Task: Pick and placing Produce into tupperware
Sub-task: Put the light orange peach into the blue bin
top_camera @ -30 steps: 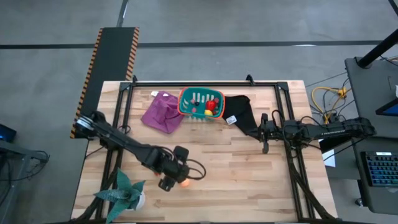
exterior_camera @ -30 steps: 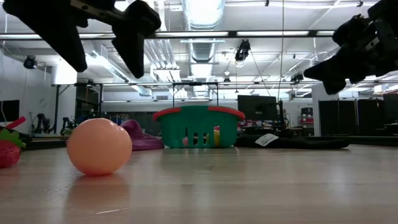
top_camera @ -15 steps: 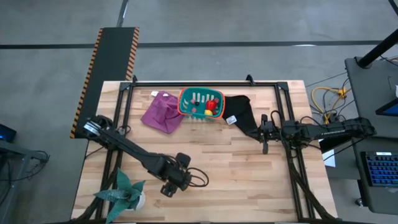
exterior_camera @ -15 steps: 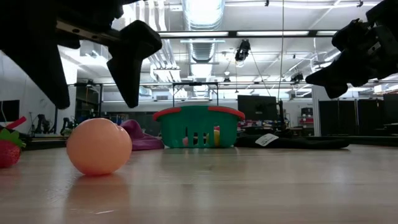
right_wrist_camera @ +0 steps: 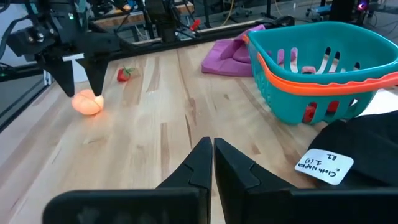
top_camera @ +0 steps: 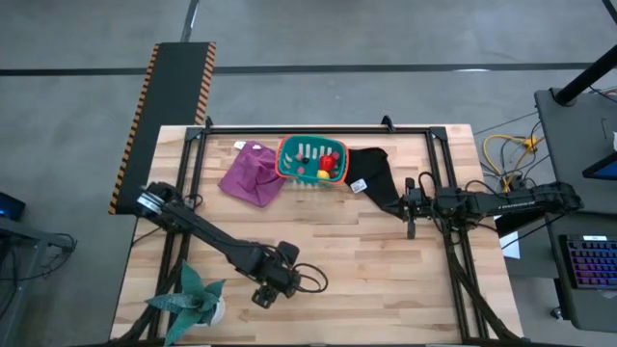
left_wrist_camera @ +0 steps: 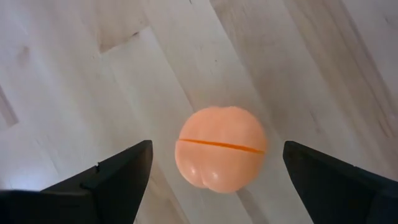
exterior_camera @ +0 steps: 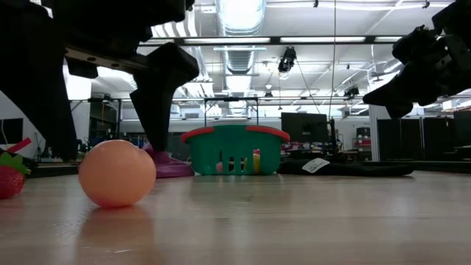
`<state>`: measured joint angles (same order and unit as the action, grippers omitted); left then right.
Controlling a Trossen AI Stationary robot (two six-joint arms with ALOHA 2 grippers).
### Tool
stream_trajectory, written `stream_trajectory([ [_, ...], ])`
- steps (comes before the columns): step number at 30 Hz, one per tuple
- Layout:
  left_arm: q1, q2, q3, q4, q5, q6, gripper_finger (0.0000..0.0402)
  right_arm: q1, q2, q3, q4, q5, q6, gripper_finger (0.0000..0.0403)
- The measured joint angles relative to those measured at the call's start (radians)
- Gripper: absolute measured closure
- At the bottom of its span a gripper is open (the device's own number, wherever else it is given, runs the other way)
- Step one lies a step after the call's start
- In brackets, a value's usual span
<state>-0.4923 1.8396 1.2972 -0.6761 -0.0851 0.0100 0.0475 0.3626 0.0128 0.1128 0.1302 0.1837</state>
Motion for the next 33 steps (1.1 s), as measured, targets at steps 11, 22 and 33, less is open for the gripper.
stream_trajectory([
  [11,0.002,0.056,0.000,0.017,0.007,-0.003,0.0056,0.000,0.000,0.000,-0.005,0.001,0.000,0.0394],
  [22,0.002,0.073,0.000,0.022,0.014,-0.002,0.0056,0.000,0.000,0.000,-0.005,0.001,-0.001,0.0394],
  [33,0.002,0.074,0.000,0.024,0.014,0.005,0.0056,0.000,0.000,0.000,-0.005,0.001,-0.001,0.0394],
])
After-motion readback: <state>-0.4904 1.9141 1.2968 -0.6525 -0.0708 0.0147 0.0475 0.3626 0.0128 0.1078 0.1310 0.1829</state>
